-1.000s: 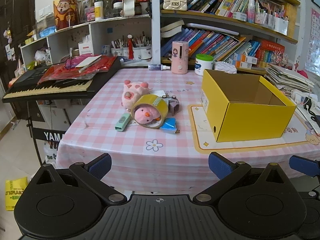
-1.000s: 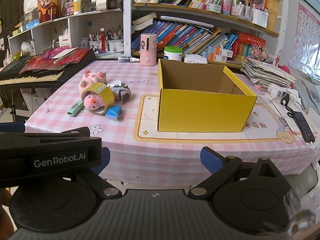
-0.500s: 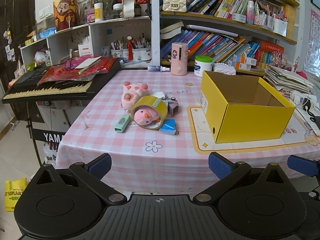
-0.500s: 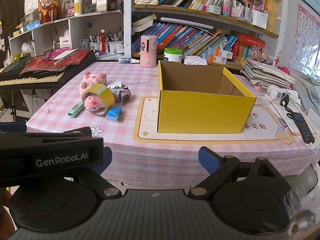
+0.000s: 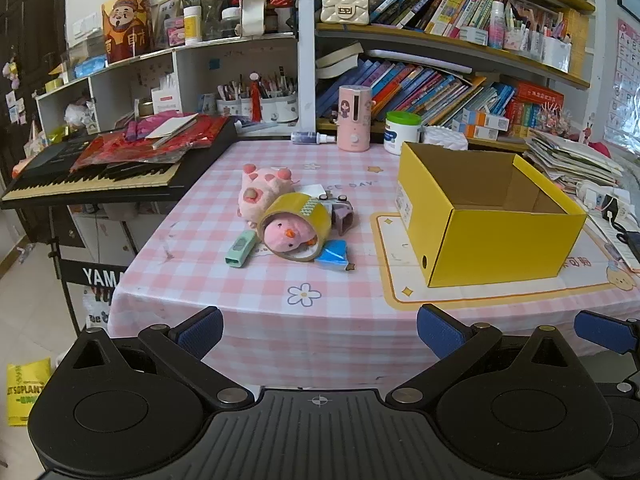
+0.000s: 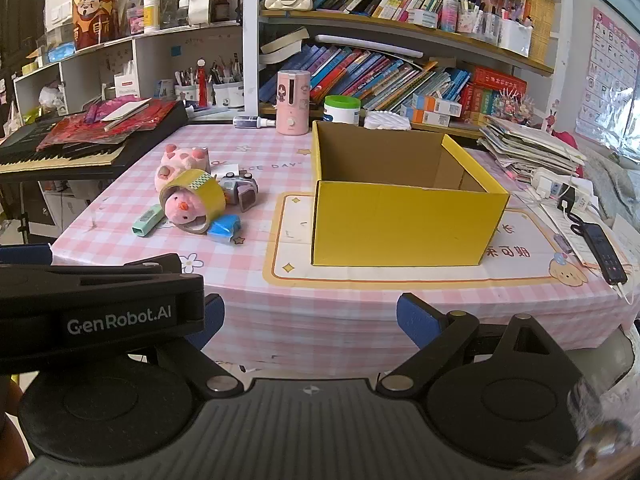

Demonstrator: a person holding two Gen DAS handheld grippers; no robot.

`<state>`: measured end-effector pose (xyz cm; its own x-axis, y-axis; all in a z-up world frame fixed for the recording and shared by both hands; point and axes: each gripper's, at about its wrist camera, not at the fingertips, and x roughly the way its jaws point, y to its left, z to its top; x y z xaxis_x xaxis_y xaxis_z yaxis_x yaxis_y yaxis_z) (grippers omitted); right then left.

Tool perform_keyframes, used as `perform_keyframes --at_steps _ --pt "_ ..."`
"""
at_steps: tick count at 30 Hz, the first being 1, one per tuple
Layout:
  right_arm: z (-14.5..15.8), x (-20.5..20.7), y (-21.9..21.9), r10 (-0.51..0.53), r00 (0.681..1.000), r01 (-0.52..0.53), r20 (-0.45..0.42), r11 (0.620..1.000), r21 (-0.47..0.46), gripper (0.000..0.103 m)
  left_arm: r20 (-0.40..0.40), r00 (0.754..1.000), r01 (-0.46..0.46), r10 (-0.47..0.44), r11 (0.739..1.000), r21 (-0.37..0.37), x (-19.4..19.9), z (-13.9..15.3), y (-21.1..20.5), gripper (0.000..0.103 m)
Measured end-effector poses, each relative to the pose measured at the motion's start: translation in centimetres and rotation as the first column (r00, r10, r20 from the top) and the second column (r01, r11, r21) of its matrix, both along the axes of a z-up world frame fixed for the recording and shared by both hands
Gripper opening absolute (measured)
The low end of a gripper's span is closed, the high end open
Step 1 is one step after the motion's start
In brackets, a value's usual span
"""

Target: Organize objects

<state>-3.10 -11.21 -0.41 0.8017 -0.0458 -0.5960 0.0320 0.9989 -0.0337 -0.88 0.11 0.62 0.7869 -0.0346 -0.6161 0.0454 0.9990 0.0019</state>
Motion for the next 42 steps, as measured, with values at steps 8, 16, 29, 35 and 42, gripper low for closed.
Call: perform_keyframes --at_steps 8,16,29,35,42 --pt "-0.1 0.2 0.1 -0.013 1.000 0.013 -0.004 1.000 0.000 0.093 -0.005 1.000 0.015 -0.015 1.000 -0.003 0.3 -0.1 0.2 0.103" --pt "-0.3 0.4 1.0 -0.005 1.000 0.005 -0.026 1.000 0.003 0.086 -0.024 1.000 0.004 -0.004 1.000 -0.001 0.5 -0.4 1.7 0.103" --pt "-0.8 2.5 5.2 0.141 0.988 -0.142 -0.062 0.990 -0.006 0.078 -0.047 0.989 -0.138 0.138 0.990 -0.008 0.9 -1.2 6.2 0.103" --pt "-1.3 4.0 7.0 0.203 0.977 -0.205 -0.072 0.979 -0.011 0.076 -0.050 0.983 -0.176 0.176 0.984 0.012 1.9 -1.6 7.5 0.103" --pt "-2.2 7.2 8.6 0.270 0.958 -0.273 -0.093 0.962 -0.015 0.072 -0.086 0.979 -0.189 0.186 0.981 -0.031 4.8 -2.6 9.2 0.103"
